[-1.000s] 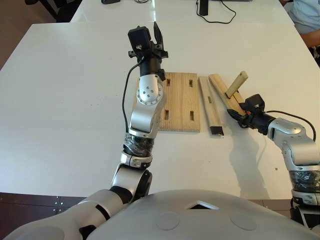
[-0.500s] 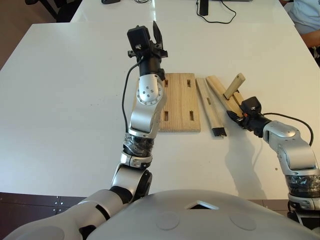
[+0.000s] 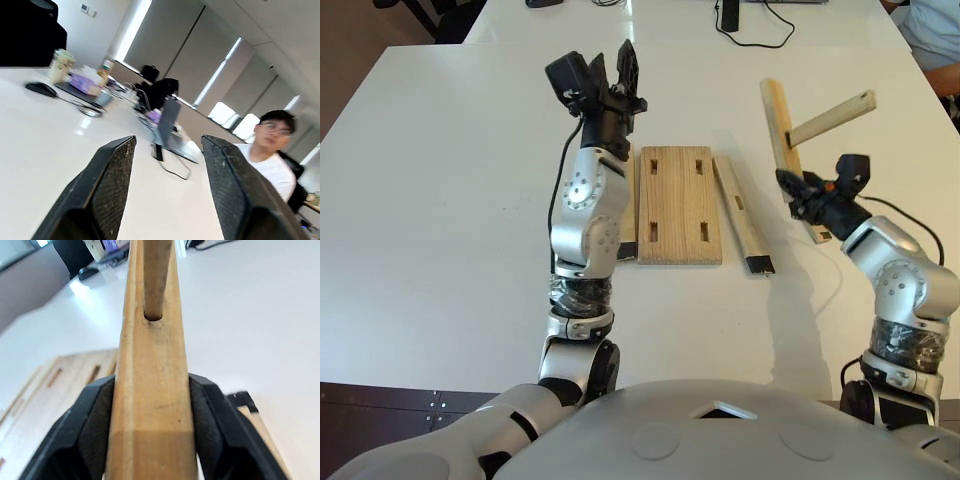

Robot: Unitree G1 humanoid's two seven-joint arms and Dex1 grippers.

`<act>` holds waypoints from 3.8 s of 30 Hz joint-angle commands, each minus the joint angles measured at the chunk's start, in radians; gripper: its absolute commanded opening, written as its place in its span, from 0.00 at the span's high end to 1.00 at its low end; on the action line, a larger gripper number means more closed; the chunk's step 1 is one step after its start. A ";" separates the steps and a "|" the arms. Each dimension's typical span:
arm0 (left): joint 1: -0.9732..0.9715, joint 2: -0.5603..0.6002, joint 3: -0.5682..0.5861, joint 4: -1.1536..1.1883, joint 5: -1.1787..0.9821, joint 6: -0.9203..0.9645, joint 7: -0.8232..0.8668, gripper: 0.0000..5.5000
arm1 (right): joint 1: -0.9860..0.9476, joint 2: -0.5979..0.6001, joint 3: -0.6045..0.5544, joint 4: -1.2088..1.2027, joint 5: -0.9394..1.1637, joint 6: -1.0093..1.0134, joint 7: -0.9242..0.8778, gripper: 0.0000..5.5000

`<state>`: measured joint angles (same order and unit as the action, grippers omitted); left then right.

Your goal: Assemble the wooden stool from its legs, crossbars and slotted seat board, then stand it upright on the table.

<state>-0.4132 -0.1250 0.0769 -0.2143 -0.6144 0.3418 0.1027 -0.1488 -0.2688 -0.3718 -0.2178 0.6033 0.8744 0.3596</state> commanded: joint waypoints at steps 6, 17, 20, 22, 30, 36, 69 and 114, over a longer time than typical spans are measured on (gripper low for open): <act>-0.161 0.213 0.212 -0.033 -0.750 0.413 -0.167 0.39 | -0.199 -0.088 0.009 0.143 0.141 -0.021 0.229 0.62; -0.165 0.322 0.201 -0.058 -1.032 0.493 -0.208 0.23 | -0.320 -0.242 -0.001 0.043 0.406 0.083 0.442 0.62; -0.174 0.346 0.193 -0.055 -1.066 0.493 -0.199 0.14 | -0.349 -0.262 0.009 0.021 0.463 0.114 0.462 0.62; -0.178 0.361 0.187 -0.051 -1.076 0.492 -0.197 0.09 | -0.361 -0.275 0.014 0.012 0.497 0.130 0.468 0.62; -0.165 0.408 0.153 -0.085 -1.070 0.493 -0.251 0.07 | -0.302 -0.314 0.077 -0.085 0.605 0.197 0.505 0.62; -0.132 0.411 0.116 -0.118 -1.071 0.491 -0.278 0.07 | -0.270 -0.315 0.119 -0.112 0.614 0.194 0.513 0.62; -0.012 0.492 0.095 -0.188 -0.831 0.441 -0.523 0.63 | -0.327 -0.383 0.222 -0.002 0.522 0.170 0.626 0.62; -0.041 0.487 0.105 -0.173 -0.877 0.430 -0.508 0.63 | -0.267 -0.346 0.315 -0.068 0.501 0.173 0.601 0.27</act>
<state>-0.4411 0.3606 0.1872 -0.3776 -1.4863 0.7715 -0.4074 -0.4142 -0.6209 -0.0638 -0.2697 1.1125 1.0482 0.9688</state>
